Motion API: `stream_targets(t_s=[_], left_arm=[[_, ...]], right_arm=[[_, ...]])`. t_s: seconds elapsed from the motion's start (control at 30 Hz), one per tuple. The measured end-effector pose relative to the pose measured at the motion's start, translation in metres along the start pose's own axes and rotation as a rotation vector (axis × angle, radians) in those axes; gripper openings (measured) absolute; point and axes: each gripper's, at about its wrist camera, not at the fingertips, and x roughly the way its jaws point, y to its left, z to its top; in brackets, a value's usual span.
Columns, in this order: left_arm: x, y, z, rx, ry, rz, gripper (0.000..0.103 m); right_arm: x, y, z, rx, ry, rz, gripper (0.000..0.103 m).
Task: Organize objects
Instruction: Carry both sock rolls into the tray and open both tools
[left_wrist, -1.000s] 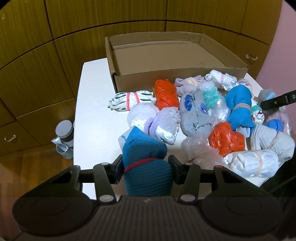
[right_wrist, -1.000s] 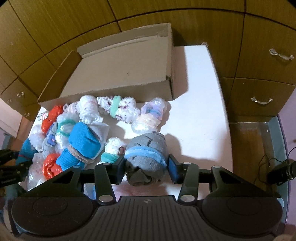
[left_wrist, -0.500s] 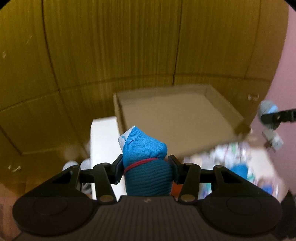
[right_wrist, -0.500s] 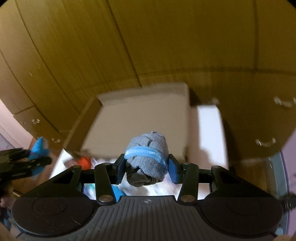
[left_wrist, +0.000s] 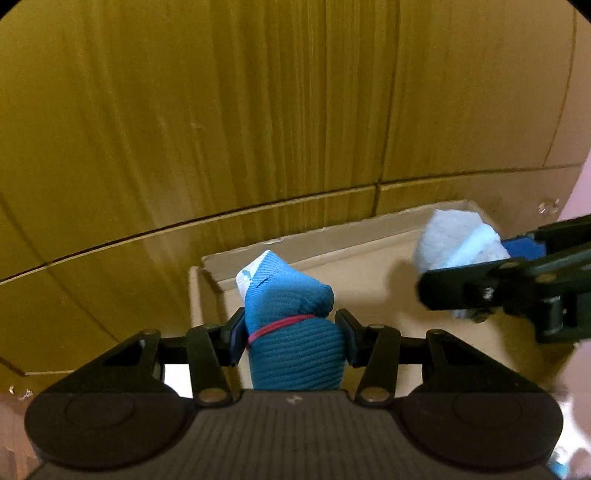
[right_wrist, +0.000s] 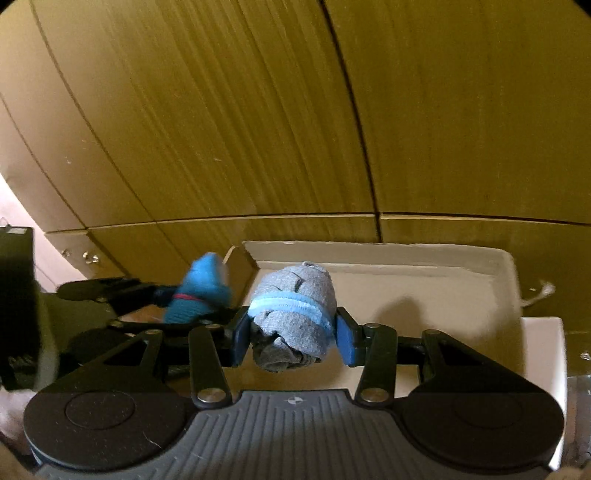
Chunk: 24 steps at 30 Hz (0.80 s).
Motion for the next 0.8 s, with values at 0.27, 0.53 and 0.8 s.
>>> stream_targets(t_s=[0.27,0.53,0.8], left_arm=[[0.057,0.003,0.001,0.021,0.061,0.022,0.046],[0.073,0.011,-0.005,-0.005,0.071,0.019,0.047],[0.063,0.009,-0.01,0.018,0.052,0.032,0.048]], right_arm=[[0.054,-0.017,0.016,0.046,0.051,-0.018,0.053],[0.086,-0.021,0.021,0.07,0.08,-0.033,0.054],[0.101,-0.024,0.022,0.077,0.08,-0.033,0.054]])
